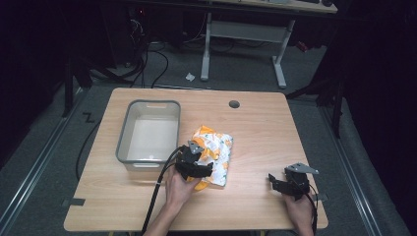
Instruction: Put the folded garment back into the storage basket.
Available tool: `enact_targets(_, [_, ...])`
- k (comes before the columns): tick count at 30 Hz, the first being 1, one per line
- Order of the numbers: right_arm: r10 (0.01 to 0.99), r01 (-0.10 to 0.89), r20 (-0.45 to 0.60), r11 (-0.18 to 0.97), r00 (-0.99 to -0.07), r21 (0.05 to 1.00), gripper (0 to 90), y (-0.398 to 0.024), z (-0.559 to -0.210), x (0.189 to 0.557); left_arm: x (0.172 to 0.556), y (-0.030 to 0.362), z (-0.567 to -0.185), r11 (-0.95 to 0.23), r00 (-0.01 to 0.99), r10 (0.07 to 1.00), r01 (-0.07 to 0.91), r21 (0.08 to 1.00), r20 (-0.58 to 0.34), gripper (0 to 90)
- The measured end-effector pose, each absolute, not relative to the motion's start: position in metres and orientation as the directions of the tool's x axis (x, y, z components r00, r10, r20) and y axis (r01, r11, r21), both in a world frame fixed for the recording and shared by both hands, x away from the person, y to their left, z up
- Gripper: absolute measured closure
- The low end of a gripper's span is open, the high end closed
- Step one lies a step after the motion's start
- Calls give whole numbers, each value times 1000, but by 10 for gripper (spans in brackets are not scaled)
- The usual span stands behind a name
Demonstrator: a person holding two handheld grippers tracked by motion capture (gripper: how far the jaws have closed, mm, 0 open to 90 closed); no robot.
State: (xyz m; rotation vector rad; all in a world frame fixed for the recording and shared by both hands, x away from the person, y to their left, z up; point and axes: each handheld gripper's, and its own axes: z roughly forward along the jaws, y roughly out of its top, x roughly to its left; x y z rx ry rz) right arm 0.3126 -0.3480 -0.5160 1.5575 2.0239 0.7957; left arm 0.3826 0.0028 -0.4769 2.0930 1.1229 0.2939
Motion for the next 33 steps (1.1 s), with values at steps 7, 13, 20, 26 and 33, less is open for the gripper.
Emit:
enact_targets(7, [967, 699, -13, 193, -254, 689, 283, -348, -516, 313, 398, -8, -480, -344, 564, 815, 655, 673, -132, 215])
enact_targets(13, [967, 699, -14, 194, -255, 688, 283, -348, -516, 313, 411, -13, -487, -347, 539, 835, 675, 651, -114, 229])
enact_targets(20, [967, 698, -13, 194, -256, 689, 283, -348, -516, 312, 420, -18, -500, -377, 517, 852, 713, 591, -80, 257])
enact_targets(26, [966, 698, -14, 196, -258, 689, 283, -348, -516, 313, 422, -19, -504, -392, 514, 855, 725, 566, -66, 255])
enact_targets(33, [966, 698, -14, 197, -259, 689, 283, -348, -516, 313, 421, -20, -507, -402, 529, 847, 705, 585, -56, 303])
